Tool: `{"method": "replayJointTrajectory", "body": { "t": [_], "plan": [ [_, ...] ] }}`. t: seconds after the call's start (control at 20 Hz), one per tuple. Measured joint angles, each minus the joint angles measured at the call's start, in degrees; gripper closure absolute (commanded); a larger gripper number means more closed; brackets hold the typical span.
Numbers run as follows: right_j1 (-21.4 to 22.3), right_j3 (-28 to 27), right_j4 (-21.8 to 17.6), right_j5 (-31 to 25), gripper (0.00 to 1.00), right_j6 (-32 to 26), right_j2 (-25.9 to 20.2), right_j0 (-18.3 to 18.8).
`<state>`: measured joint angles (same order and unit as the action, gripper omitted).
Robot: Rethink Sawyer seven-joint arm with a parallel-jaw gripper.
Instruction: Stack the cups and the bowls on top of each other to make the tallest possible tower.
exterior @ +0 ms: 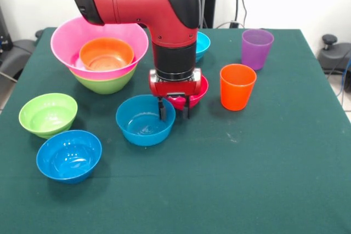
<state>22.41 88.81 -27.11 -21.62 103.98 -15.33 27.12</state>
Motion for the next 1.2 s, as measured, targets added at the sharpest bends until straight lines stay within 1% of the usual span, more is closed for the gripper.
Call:
{"method": "replayJointTrajectory", "body": {
  "t": [0.2,0.5,0.8,0.9,1.05,1.1,1.15,1.2],
  "plan": [
    [0.12,-0.02,0.02,0.29,1.00,-0.01,0.23,0.00],
    [1.36,-0.26,0.53,2.55,1.00,-0.01,0.45,-0.06],
    [2.53,-0.08,1.24,2.49,1.00,0.00,0.53,-0.05],
    [4.13,0.38,2.38,1.43,1.00,0.00,0.53,-0.04],
    [6.98,0.96,4.49,-1.79,1.00,0.00,0.43,0.00],
    [8.50,1.12,5.57,-3.66,1.00,0.00,0.40,-0.01],
    [11.05,1.15,7.32,-7.10,1.00,0.00,0.28,0.01],
    [11.81,1.17,7.81,-8.09,1.00,0.00,0.26,0.00]
  ]
}}
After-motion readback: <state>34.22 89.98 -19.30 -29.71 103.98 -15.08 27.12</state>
